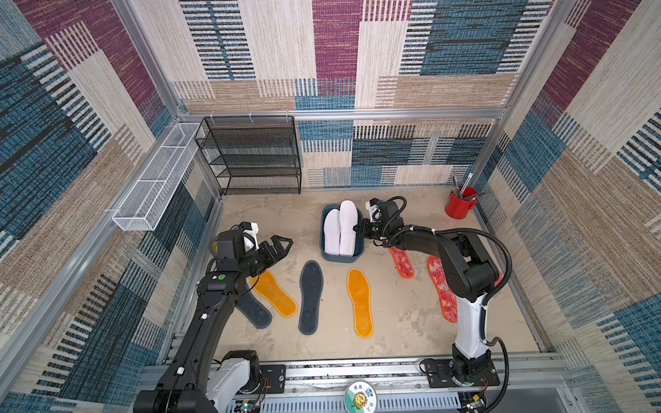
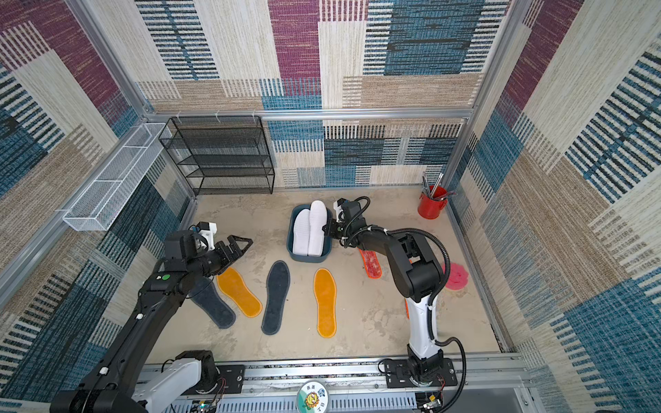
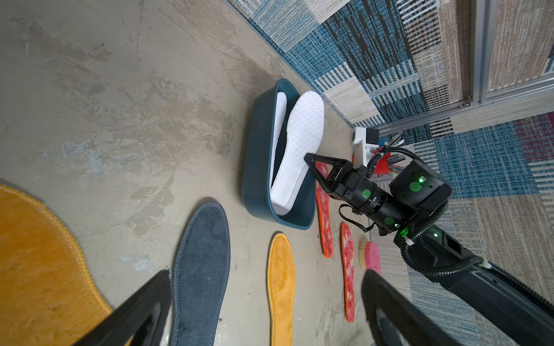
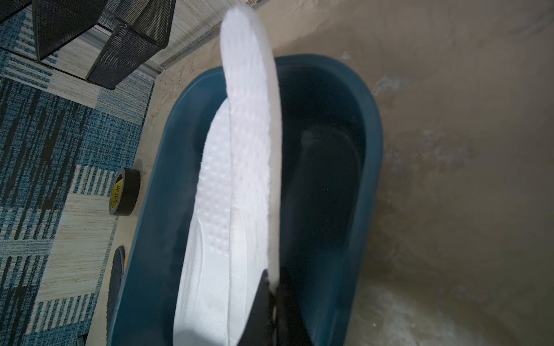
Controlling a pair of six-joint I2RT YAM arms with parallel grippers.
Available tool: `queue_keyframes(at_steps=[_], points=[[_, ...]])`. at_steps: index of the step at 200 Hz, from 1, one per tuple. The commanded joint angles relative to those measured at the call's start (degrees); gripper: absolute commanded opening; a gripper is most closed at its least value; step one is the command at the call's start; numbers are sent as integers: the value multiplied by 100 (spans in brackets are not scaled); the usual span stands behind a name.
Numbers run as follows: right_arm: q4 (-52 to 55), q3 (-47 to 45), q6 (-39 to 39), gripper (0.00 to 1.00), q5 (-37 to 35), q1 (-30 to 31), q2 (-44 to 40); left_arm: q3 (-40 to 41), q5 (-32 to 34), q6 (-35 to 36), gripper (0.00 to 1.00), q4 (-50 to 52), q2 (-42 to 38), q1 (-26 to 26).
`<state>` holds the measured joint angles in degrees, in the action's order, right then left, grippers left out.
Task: Put the insoles into the storage box
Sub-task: Place the insole in the storage box.
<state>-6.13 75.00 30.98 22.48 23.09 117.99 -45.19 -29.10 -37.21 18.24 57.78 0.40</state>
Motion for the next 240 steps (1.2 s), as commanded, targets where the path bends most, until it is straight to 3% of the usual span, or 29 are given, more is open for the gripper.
queue_keyframes(at_steps=[1,125,240], points=[[151,80,-75,0,-223,37,83,19,-122,-14,100,-230,24,-4],[1033,517,-43,0,-1623,467,-420,69,-219,-110,100,-401,58,-27],[1667,803,450,0,-1607,538,-102,308,-263,-208,100,-686,-50,-32]])
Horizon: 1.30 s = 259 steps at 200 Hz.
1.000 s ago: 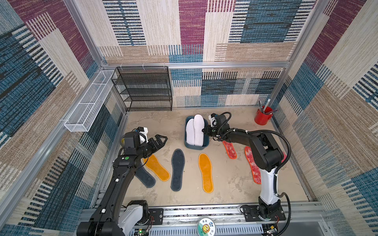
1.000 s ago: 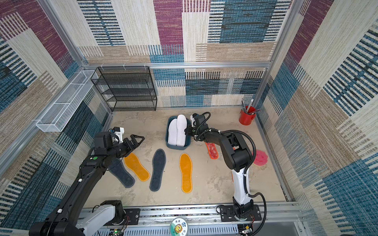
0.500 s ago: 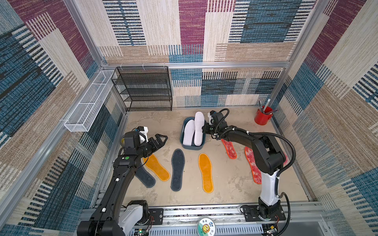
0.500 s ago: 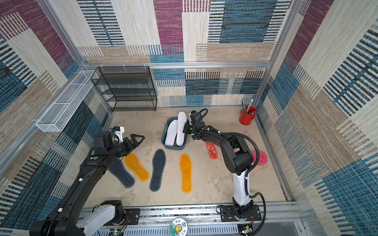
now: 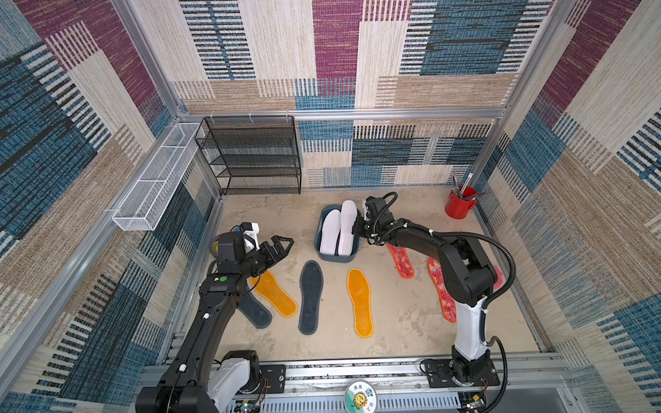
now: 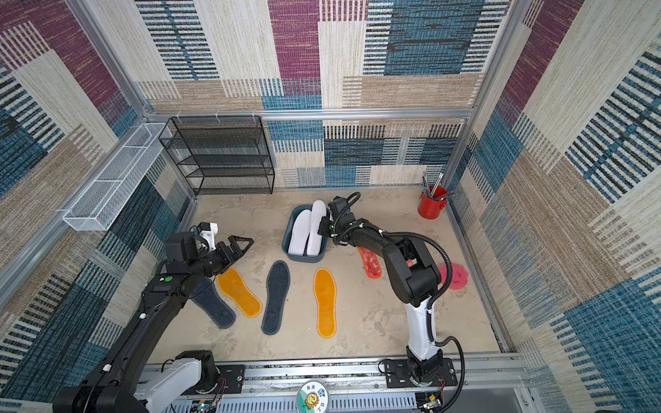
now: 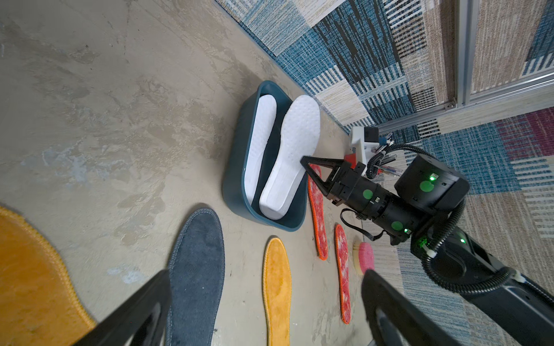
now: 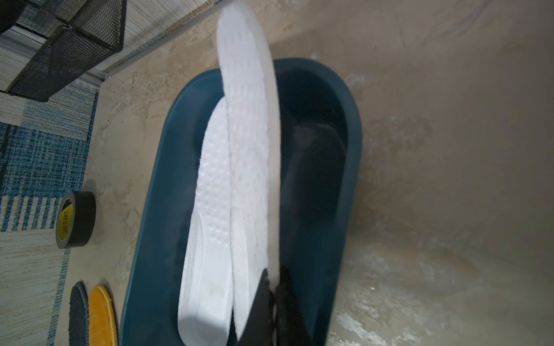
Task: Put the insoles into the storage box
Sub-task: Place the insole in the storage box, then adjust the insole in the storage box.
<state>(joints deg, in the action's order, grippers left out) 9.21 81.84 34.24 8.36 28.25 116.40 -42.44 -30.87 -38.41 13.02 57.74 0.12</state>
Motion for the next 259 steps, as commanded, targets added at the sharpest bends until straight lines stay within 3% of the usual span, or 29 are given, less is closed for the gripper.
queue_keyframes(at_steps=[1,24,65,112,131,136,150,155,189,259], points=[[137,124,130,0,-208,23,58,33,-86,-88,100,-161,-49,1],[203,213,171,5,-259,31,111,43,-86,-109,100,-168,-71,-3],[271,313,184,44,-379,118,0,42,-94,-104,100,-168,-91,-2],[391,437,77,57,-588,254,-381,52,-94,-128,100,-194,-91,-3],[477,464,-8,71,-825,328,-562,58,-94,-128,100,-203,-91,-1],[490,464,-34,80,-908,346,-610,64,-94,-131,100,-211,-96,1],[552,492,-199,83,-1198,419,-696,60,-94,-142,100,-220,-100,-1],[591,525,-288,90,-1322,453,-706,62,-88,-142,100,-221,-97,-8],[1354,1352,-924,98,-1618,541,-232,51,-86,-140,100,-190,-98,-4],[2074,2537,-1410,98,-1113,550,835,60,-94,-148,100,-168,-101,-12]])
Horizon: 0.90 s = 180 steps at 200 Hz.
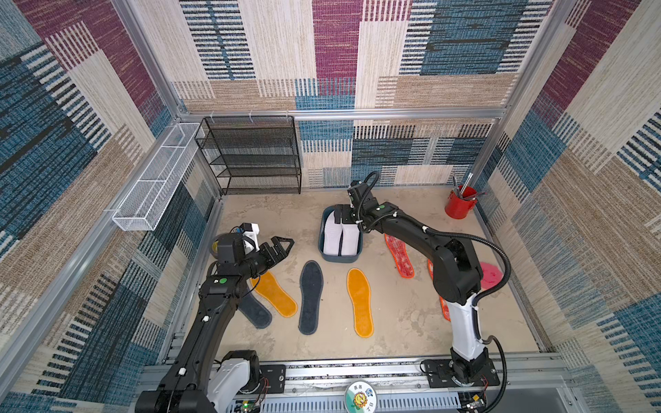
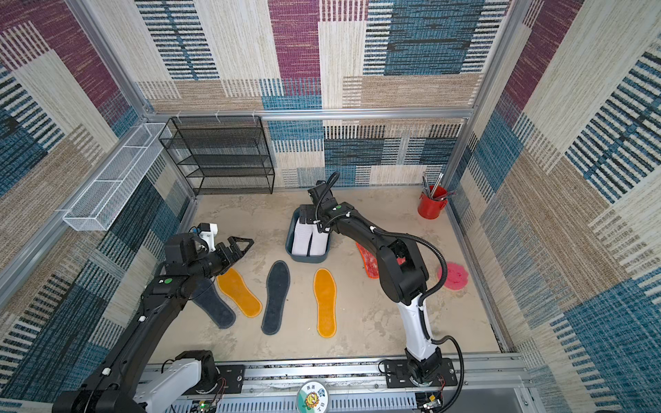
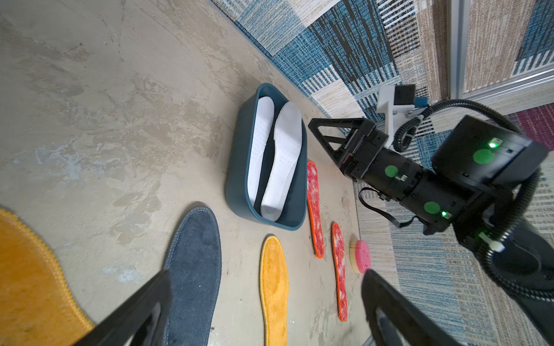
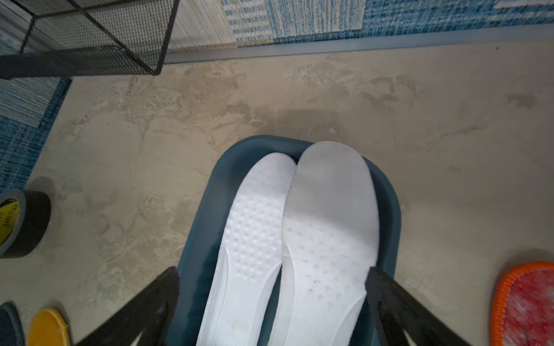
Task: Put the insoles into the storage box
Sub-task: Adjust the insole in the storage box.
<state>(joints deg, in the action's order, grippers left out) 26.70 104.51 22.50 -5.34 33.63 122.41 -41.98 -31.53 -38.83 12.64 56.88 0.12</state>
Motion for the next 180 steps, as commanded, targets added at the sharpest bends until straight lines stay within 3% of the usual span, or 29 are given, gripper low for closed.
queue_keyframes(at_steps=[1,79,180], points=[[327,280,-241,98,260,12,245,14,-29,-107,100,-131,-17,-12],[459,931,-250,98,504,12,1101,-4,-38,-124,100,-131,25,-12],[248,802,-44,98,433,-5,1292,6,-41,-152,100,-115,42,-12]])
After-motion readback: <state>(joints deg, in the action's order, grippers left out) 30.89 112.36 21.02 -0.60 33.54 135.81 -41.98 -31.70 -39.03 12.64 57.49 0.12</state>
